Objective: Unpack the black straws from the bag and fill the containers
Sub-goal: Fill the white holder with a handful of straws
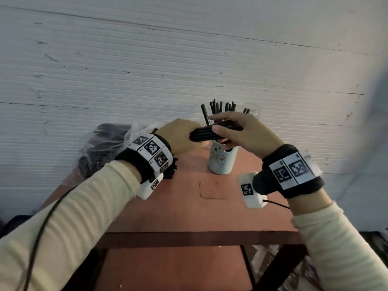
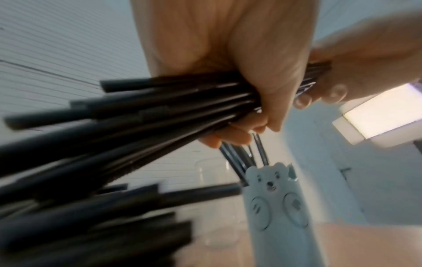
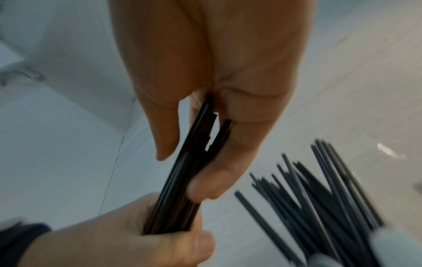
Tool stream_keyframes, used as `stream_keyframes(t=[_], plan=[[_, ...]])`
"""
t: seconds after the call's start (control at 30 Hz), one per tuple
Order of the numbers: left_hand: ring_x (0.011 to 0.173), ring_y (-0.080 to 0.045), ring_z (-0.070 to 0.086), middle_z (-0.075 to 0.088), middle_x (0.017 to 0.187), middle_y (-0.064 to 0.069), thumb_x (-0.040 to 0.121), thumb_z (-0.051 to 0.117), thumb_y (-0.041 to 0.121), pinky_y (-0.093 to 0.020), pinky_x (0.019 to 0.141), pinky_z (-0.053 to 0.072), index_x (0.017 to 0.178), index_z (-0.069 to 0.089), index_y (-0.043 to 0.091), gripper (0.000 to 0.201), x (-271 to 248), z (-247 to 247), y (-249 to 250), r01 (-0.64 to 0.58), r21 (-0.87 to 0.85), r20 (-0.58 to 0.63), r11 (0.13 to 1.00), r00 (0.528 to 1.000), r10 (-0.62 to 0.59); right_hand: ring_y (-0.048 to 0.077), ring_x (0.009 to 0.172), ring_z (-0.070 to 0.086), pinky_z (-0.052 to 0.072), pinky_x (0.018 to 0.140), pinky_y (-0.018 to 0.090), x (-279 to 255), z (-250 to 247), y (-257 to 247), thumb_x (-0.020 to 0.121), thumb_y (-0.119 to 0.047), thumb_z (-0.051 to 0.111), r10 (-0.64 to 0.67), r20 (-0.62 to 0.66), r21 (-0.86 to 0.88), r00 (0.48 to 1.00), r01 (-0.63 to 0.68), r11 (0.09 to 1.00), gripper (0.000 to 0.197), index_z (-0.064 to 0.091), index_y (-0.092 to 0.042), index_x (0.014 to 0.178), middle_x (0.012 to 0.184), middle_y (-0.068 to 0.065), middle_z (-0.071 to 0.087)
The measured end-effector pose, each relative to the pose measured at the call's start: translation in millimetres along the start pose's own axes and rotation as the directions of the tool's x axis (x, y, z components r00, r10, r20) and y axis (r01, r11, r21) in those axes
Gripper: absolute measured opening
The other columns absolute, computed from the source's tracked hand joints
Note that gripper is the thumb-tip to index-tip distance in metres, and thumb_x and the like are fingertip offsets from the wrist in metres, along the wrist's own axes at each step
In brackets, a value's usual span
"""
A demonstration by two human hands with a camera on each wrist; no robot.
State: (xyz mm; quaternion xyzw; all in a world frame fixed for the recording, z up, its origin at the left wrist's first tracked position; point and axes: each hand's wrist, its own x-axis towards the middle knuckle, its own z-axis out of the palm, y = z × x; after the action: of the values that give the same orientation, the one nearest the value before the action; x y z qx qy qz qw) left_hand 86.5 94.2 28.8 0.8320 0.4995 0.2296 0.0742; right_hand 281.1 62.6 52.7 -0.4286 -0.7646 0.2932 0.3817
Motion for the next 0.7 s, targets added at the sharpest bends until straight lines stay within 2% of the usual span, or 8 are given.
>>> stream_keyframes(t=[0.07, 0.13, 0.27, 0.33, 0.47, 0.57, 0.63, 0.7], plan=[[0.078, -0.015, 0.061, 0.063, 0.076, 0.006, 0.089, 0.063, 0.041, -0.029, 0.071, 0.046, 0.088, 0.064, 0.021, 0.019, 3.0, 0.6, 13.8, -0.027, -0.099, -0.071, 0.995, 0.997, 0.020, 0.015, 0.086, 0.069, 0.058, 0.076, 0.030, -3.8, -15.3, -11.4, 0.090, -0.032, 0.066, -0.073, -0.118, -0.052, 0.990, 0.067, 0.996, 0.029, 0.064, -0.032, 0.119, 0.106, 0.004, 0.069], [0.065, -0.008, 0.055, 0.056, 0.066, 0.010, 0.090, 0.063, 0.042, -0.023, 0.060, 0.041, 0.075, 0.058, 0.024, 0.024, 5.1, 2.0, 31.3, -0.034, -0.194, -0.138, 0.980, 0.990, 0.007, 0.007, 0.087, 0.066, 0.052, 0.080, 0.021, -4.8, -26.3, -23.6, 0.087, -0.033, 0.069, -0.165, -0.265, -0.052, 0.950, 0.157, 0.986, 0.032, 0.063, -0.037, 0.118, 0.108, -0.001, 0.066], [0.049, -0.003, 0.054, 0.055, 0.057, 0.005, 0.091, 0.063, 0.041, -0.017, 0.056, 0.045, 0.074, 0.056, 0.014, 0.033, 10.5, 11.6, 59.1, -0.072, -0.510, -0.178, 0.857, 0.984, -0.023, 0.005, 0.104, 0.061, 0.051, 0.090, 0.023, 1.9, -25.6, -42.6, 0.088, -0.015, 0.066, -0.392, -0.420, -0.083, 0.818, 0.396, 0.914, 0.030, 0.060, -0.019, 0.117, 0.112, -0.006, 0.062], [0.053, -0.005, 0.058, 0.059, 0.059, 0.003, 0.090, 0.065, 0.039, -0.018, 0.061, 0.049, 0.079, 0.059, 0.012, 0.030, 11.9, 20.4, 66.8, -0.048, -0.647, -0.155, 0.761, 0.985, -0.070, 0.004, 0.099, 0.062, 0.052, 0.089, 0.024, 6.9, -19.2, -43.8, 0.089, -0.011, 0.062, -0.446, -0.424, -0.159, 0.788, 0.420, 0.893, 0.024, 0.060, -0.014, 0.113, 0.109, -0.006, 0.063], [0.072, -0.009, 0.068, 0.071, 0.073, -0.001, 0.086, 0.072, 0.023, -0.026, 0.083, 0.055, 0.085, 0.067, 0.008, 0.016, 11.5, 47.1, 59.1, 0.092, -0.787, 0.021, 0.611, 0.992, -0.123, 0.004, 0.094, 0.059, 0.045, 0.085, 0.012, 10.0, -5.2, -24.1, 0.091, -0.016, 0.057, -0.415, -0.275, -0.376, 0.867, 0.301, 0.877, 0.017, 0.065, -0.014, 0.107, 0.102, -0.007, 0.065], [0.093, -0.020, 0.070, 0.074, 0.094, -0.010, 0.077, 0.080, 0.021, -0.042, 0.099, 0.050, 0.095, 0.071, 0.004, 0.026, 9.2, 62.2, 43.8, 0.204, -0.751, 0.140, 0.628, 0.979, -0.151, 0.009, 0.093, 0.057, 0.033, 0.079, 0.000, 4.2, 4.6, -3.5, 0.089, -0.012, 0.058, -0.354, -0.149, -0.494, 0.923, 0.240, 0.836, 0.021, 0.066, -0.010, 0.109, 0.101, -0.001, 0.065], [0.102, -0.020, 0.068, 0.073, 0.104, -0.008, 0.075, 0.082, 0.022, -0.043, 0.102, 0.048, 0.100, 0.072, 0.007, 0.031, 8.2, 65.3, 38.3, 0.247, -0.741, 0.201, 0.625, 0.969, -0.145, 0.010, 0.094, 0.055, 0.031, 0.080, -0.002, -1.2, 7.8, 2.9, 0.088, -0.009, 0.059, -0.358, -0.151, -0.480, 0.922, 0.248, 0.841, 0.025, 0.062, -0.008, 0.113, 0.104, 0.001, 0.063], [0.102, -0.018, 0.067, 0.074, 0.100, -0.003, 0.073, 0.082, 0.032, -0.041, 0.103, 0.046, 0.091, 0.075, 0.017, 0.025, 8.4, 67.2, 37.7, 0.278, -0.705, 0.254, 0.653, 0.958, -0.133, 0.011, 0.095, 0.055, 0.031, 0.082, -0.001, -4.0, 9.5, 4.0, 0.087, -0.009, 0.060, -0.376, -0.148, -0.469, 0.915, 0.270, 0.841, 0.027, 0.060, -0.009, 0.114, 0.104, 0.001, 0.062]])
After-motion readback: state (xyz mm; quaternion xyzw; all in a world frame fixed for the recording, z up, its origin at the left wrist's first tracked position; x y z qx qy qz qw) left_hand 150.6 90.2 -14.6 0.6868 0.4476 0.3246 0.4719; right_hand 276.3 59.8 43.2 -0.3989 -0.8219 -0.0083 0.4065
